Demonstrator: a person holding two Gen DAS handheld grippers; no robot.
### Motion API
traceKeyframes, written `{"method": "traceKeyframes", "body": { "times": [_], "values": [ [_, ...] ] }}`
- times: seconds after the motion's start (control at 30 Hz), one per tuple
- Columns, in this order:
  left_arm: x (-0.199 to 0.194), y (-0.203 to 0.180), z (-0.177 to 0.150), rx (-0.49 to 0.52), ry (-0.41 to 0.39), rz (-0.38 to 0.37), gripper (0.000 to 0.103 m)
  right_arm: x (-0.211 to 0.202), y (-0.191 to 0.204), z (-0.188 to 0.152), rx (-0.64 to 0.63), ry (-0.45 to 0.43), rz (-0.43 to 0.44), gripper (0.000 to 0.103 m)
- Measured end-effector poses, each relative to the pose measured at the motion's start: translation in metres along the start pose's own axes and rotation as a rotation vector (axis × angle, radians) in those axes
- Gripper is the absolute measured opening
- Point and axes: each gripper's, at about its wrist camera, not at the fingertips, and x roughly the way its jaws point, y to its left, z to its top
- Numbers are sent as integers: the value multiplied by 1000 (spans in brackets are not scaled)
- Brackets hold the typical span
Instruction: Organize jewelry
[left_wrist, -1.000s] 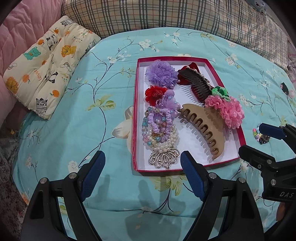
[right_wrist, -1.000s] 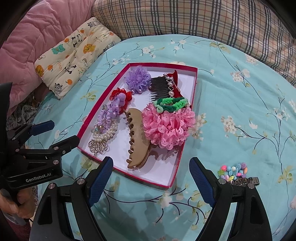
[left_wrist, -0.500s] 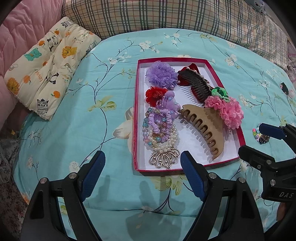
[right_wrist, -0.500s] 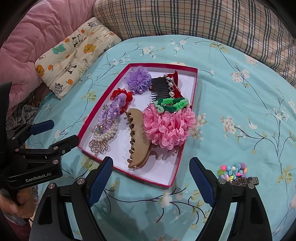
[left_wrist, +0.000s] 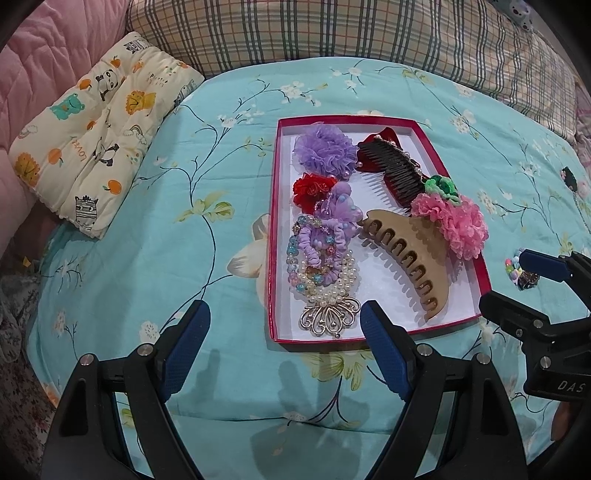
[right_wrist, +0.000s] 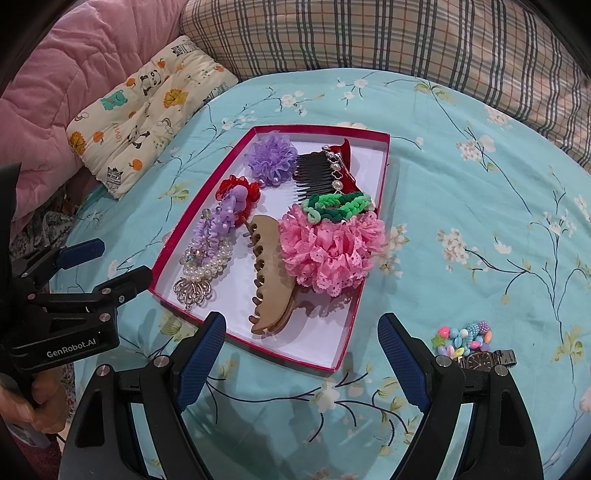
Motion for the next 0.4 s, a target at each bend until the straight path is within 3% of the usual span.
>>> {"method": "traceKeyframes", "body": {
  "times": [0.4],
  "values": [
    [6, -2, -1, -18, 13, 0, 84, 10, -8, -6, 31, 7, -5, 86]
  ]
}}
